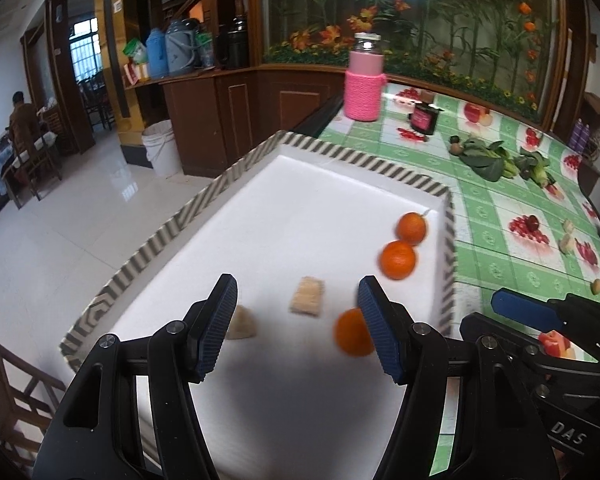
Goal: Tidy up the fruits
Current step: 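Move both open tools back over the tablecloth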
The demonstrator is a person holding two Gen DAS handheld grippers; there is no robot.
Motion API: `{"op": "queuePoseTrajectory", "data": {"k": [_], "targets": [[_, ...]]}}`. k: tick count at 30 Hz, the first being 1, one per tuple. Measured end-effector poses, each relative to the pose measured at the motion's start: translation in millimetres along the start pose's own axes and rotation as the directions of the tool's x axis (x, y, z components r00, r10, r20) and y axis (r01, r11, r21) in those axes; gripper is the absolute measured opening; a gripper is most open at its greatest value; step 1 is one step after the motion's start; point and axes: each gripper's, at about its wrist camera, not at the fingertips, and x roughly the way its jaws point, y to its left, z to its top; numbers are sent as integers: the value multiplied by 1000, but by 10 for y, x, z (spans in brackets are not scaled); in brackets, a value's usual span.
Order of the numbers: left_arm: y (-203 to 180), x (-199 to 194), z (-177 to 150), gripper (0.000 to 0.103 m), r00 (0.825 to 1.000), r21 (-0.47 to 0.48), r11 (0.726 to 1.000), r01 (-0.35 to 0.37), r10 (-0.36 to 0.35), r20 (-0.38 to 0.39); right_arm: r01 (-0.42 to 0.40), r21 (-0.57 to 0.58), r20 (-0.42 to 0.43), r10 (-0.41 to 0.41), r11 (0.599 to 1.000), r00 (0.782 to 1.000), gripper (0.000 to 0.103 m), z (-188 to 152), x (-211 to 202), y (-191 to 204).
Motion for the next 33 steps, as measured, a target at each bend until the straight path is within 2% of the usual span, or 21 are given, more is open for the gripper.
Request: {"op": "queuePoseTrajectory", "data": {"k": [9, 18, 25, 33], "targets": [[-544, -63, 40, 64, 998, 82, 995, 61, -63, 17, 64, 91, 15, -66, 994, 998, 40, -126, -221, -476], [-1146, -87, 33, 64, 990, 161, 977, 138, -141, 7, 128, 182, 33, -136, 975, 990, 41, -295, -570, -954], [-1494, -101, -13, 64, 981, 200, 961, 193, -196, -6, 178, 264, 39, -195, 948, 980, 41, -502, -829, -1339], [-1790, -7, -18, 64, 964, 216, 939, 266, -258, -66, 234, 351, 38, -264, 907, 964, 41, -752, -1127, -1740]]}}
